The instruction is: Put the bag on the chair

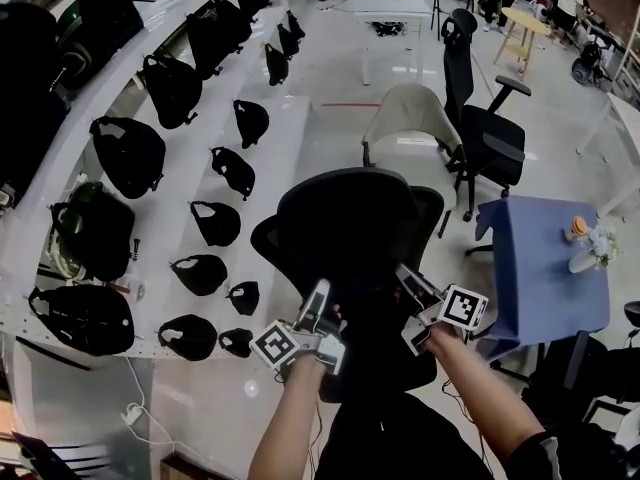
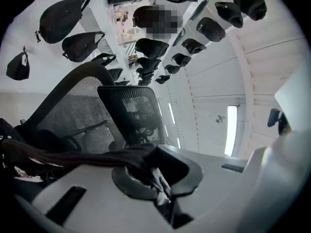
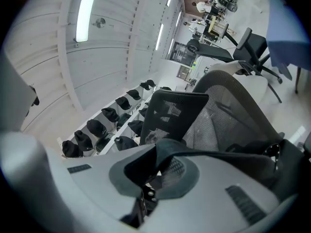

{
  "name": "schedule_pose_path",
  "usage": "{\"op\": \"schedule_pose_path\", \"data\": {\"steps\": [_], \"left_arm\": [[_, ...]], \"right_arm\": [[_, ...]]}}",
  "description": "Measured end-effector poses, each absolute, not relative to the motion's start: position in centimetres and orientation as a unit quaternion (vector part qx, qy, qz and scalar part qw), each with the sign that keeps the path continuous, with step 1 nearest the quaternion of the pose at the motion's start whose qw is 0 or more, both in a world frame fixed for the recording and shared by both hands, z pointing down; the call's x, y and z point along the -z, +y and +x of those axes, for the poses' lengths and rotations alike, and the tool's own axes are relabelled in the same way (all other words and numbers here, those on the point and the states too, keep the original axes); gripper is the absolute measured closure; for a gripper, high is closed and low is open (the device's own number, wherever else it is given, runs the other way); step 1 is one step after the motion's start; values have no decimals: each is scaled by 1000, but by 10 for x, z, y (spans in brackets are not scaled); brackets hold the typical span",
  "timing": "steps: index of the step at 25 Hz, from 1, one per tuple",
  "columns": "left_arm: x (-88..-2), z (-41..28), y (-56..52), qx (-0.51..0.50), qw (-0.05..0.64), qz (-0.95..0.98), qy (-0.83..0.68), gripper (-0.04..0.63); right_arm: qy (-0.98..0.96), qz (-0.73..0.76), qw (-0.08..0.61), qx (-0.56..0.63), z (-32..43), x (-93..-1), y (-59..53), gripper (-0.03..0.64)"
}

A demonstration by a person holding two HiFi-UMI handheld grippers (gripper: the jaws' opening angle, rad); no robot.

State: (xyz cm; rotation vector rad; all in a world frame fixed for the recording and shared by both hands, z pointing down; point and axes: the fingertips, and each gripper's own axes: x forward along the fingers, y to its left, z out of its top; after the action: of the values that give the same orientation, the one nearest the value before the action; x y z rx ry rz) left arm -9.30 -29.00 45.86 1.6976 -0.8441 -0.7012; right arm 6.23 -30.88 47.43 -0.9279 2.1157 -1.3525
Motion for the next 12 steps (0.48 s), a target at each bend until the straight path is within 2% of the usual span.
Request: {"op": "schedule_pose_path", "data": {"steps": [12], "left_arm": [[-489, -88, -326, 270, 543, 713, -351, 578]], "right_arm": [[747, -354, 222, 518, 66, -520, -338, 607]]}}
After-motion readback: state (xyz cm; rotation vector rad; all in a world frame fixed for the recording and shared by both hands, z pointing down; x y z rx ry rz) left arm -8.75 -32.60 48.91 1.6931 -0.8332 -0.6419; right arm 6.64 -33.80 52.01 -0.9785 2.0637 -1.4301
